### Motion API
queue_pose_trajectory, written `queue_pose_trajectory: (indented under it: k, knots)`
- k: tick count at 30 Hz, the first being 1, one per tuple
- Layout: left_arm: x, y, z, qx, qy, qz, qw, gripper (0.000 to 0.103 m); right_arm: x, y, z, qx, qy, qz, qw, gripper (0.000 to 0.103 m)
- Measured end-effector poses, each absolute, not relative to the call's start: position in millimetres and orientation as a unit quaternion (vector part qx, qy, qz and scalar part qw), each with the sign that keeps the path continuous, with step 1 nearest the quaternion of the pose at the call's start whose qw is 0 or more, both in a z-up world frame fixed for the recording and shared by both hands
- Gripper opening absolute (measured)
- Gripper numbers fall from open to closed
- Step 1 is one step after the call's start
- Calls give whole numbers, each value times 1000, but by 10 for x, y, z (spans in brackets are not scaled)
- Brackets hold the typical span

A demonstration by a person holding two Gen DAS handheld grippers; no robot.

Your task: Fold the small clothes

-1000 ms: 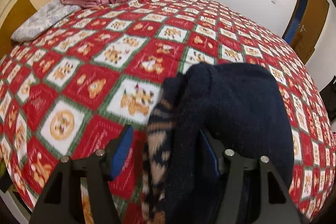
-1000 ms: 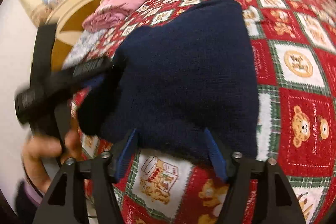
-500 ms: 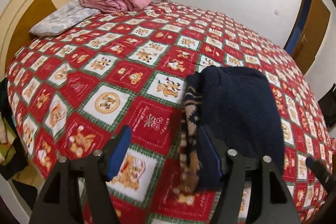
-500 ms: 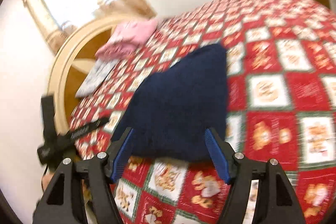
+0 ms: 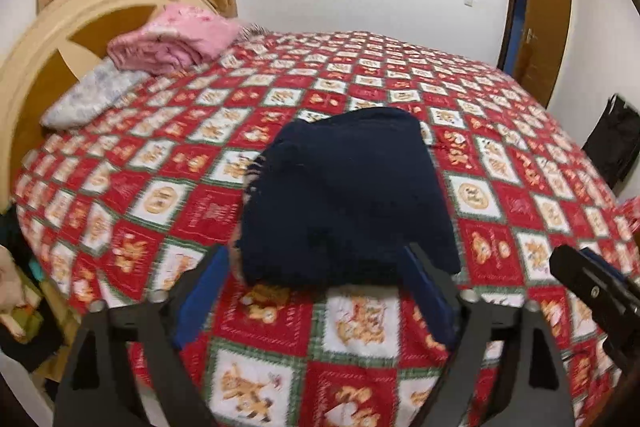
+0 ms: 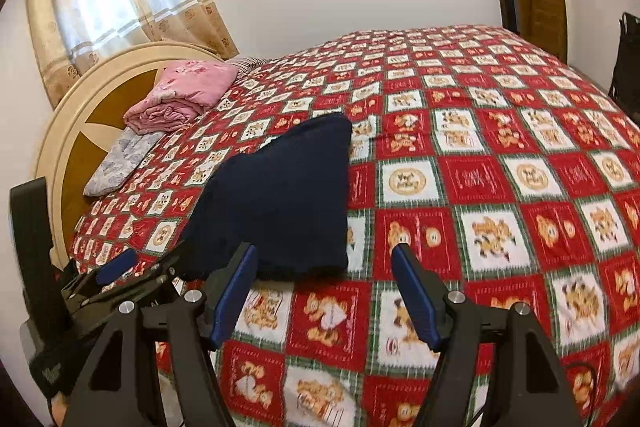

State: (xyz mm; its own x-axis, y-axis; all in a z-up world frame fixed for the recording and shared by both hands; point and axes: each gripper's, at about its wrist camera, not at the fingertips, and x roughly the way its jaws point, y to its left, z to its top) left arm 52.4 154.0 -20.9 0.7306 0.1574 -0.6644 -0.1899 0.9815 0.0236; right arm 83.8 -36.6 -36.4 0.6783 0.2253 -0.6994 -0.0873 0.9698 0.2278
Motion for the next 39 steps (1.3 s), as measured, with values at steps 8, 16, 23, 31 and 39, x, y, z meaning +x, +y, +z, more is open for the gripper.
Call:
queue_pose_trajectory:
  k: [8, 16, 23, 31, 39]
  knots:
    - [165, 1507, -101, -15, 336, 110, 935, 103, 442, -241, -173, 71, 365, 77, 925, 71]
    - [-187, 1444, 87, 7, 302, 119, 946, 103, 118, -165, 84, 57, 325, 66, 942, 71]
    - [-339, 1497, 183, -7, 307, 137, 942, 103, -161, -110, 307, 39, 274, 55, 959, 72]
    - [-436, 1435, 259, 5, 290, 140, 947, 103, -306, -92, 392, 25, 238, 34, 970, 79]
    - [-455, 1391, 284, 13, 285, 148, 947, 103, -330, -177, 400, 37, 229, 22, 972, 79]
